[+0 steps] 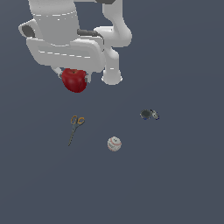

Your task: Pick up a designated object from a clutter of objects.

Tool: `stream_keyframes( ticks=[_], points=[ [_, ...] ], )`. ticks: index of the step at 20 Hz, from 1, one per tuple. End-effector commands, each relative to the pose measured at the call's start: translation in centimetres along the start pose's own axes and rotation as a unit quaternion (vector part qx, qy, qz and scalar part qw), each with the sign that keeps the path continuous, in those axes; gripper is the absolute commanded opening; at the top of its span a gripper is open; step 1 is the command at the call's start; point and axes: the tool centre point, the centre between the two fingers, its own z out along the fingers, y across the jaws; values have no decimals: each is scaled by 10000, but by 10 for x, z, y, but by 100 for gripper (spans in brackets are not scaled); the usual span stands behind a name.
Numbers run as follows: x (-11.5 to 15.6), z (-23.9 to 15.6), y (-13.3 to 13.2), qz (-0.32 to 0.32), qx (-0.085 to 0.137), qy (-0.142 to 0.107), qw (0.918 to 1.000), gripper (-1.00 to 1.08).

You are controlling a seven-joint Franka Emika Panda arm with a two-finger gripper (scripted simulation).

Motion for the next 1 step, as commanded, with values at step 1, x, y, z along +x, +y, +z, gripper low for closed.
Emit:
stream_keyframes(
  ticks=[1],
  points=[
    [1, -3, 0, -1, 1, 10, 10000, -100]
  ],
)
